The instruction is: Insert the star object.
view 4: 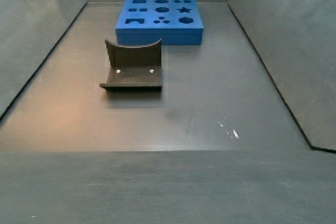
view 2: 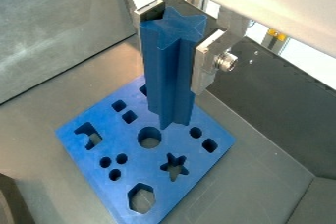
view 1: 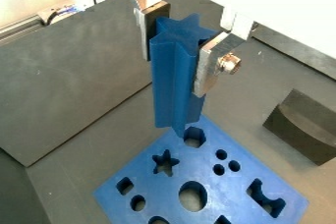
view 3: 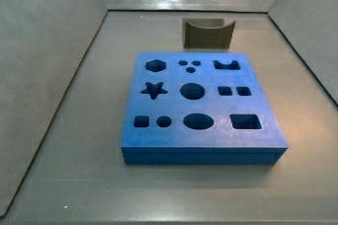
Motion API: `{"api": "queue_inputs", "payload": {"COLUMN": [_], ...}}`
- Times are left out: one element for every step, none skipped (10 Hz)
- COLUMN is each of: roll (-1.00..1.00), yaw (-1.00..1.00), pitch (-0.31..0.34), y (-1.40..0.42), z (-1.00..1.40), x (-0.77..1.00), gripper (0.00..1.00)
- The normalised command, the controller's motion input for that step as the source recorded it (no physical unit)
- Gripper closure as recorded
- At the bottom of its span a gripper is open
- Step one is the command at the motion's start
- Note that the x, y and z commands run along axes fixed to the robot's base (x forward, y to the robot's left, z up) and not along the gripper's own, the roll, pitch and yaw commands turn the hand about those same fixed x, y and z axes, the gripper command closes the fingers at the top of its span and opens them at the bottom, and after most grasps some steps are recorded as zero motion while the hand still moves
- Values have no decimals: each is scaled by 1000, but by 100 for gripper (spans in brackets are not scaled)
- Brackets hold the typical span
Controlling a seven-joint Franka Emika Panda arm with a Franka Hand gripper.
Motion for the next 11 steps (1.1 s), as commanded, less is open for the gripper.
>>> {"api": "queue_inputs", "payload": {"roll": [31, 26, 14, 137, 159, 160, 187, 227, 230, 217, 224], "yaw": [100, 109, 0, -83, -60, -49, -23, -11, -26, -40, -37], "pitch": [0, 0, 0, 0, 0, -3, -10, 0, 0, 0, 0], "y": [0, 0, -51, 0, 0, 0, 0, 0, 0, -34, -60], "z": [-1000, -1000, -1000, -1000, -1000, -1000, -1000, -943, -937, -960, -949], "x": [-217, -226, -137, 0, 0, 0, 0, 0, 11, 31, 34], "gripper": [100, 100, 100, 100, 100, 100, 100, 100, 100, 100, 100]}}
